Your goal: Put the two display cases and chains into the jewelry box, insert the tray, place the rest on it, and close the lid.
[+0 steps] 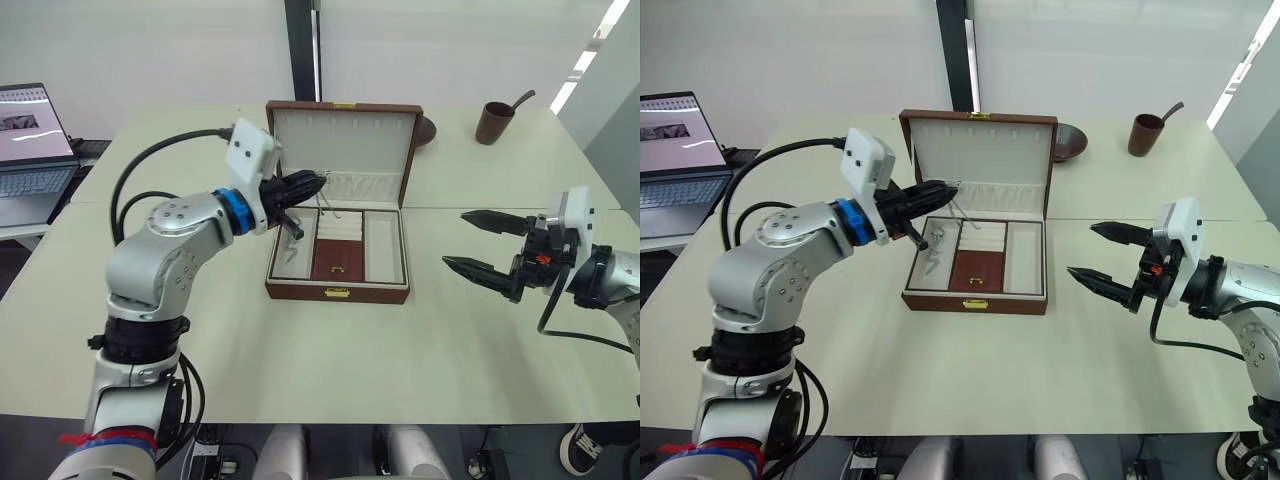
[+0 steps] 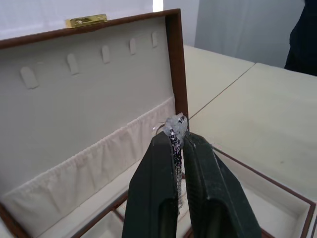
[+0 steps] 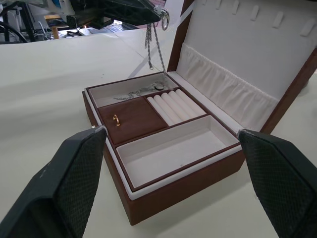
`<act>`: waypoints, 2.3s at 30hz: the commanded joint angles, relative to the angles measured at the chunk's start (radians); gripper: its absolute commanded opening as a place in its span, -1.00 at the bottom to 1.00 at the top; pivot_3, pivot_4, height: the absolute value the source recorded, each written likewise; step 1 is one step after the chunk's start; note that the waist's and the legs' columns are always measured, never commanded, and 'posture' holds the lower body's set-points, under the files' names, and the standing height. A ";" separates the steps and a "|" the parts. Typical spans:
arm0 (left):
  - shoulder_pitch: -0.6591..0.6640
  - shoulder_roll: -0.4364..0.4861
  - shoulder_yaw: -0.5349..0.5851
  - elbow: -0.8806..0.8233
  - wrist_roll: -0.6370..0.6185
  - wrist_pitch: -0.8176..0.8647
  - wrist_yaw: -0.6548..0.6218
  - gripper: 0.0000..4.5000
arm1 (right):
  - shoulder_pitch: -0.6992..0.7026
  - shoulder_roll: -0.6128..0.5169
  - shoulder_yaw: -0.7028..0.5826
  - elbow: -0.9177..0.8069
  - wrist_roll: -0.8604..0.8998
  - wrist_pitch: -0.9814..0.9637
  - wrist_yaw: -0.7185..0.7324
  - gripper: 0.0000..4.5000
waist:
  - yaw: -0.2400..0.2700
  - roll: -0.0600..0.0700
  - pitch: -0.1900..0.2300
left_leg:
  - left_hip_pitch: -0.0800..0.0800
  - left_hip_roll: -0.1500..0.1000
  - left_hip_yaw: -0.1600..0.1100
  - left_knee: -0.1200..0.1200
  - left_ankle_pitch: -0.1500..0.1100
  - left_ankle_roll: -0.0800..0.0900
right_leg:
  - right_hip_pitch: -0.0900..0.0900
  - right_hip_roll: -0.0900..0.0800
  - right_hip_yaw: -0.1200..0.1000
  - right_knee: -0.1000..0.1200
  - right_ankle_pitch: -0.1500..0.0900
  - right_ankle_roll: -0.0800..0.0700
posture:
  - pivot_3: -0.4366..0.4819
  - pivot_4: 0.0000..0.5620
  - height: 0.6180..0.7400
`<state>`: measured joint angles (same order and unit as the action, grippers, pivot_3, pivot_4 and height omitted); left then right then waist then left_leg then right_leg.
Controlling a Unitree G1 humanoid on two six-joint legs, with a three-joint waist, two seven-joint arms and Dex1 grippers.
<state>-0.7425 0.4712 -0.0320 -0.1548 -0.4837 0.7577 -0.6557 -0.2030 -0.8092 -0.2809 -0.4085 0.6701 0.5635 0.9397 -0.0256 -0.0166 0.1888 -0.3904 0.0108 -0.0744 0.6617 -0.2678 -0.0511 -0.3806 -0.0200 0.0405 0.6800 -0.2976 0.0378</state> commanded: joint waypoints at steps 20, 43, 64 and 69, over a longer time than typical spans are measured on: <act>-0.148 -0.217 -0.190 0.413 0.133 -0.184 -0.264 -1.00 | 0.219 0.013 -0.170 -0.240 0.080 0.032 -0.188 1.00 | -0.002 0.000 0.000 | -0.004 0.000 0.000 0.001 0.000 0.000 | -0.004 0.001 0.001 0.001 0.000 0.000 | -0.05 -0.47 1.00; -0.095 -0.206 -0.160 0.370 0.168 -0.177 -0.273 0.57 | 0.207 -0.010 -0.158 -0.210 0.089 0.029 -0.186 1.00 | -0.002 0.000 0.000 | -0.004 0.000 0.000 0.001 0.000 0.000 | -0.004 0.001 0.001 0.001 0.000 0.000 | -0.05 -0.47 1.00; 0.416 0.341 0.318 -0.031 -0.032 -0.058 -0.333 0.99 | -0.015 0.040 0.035 0.407 -0.153 -0.230 0.011 1.00 | -0.005 0.001 0.000 | -0.003 0.001 0.001 0.001 0.000 0.000 | -0.004 0.001 0.002 0.002 0.000 0.000 | -0.05 -0.47 1.00; 0.580 0.383 0.412 0.056 0.028 -0.156 -0.302 0.99 | -0.067 0.070 0.079 0.509 -0.202 -0.278 0.032 1.00 | -0.003 0.001 0.000 | -0.003 0.002 0.001 0.001 0.000 0.000 | -0.004 0.000 0.002 0.002 0.000 0.000 | -0.05 -0.47 1.00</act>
<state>-0.1737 0.8378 0.3336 -0.1144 -0.4764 0.6496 -0.9727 -0.2444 -0.7422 -0.1983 0.0967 0.4781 0.3145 0.9614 -0.0287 -0.0158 0.1887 -0.3932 0.0127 -0.0736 0.6623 -0.2677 -0.0508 -0.3851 -0.0203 0.0420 0.6816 -0.2977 0.0380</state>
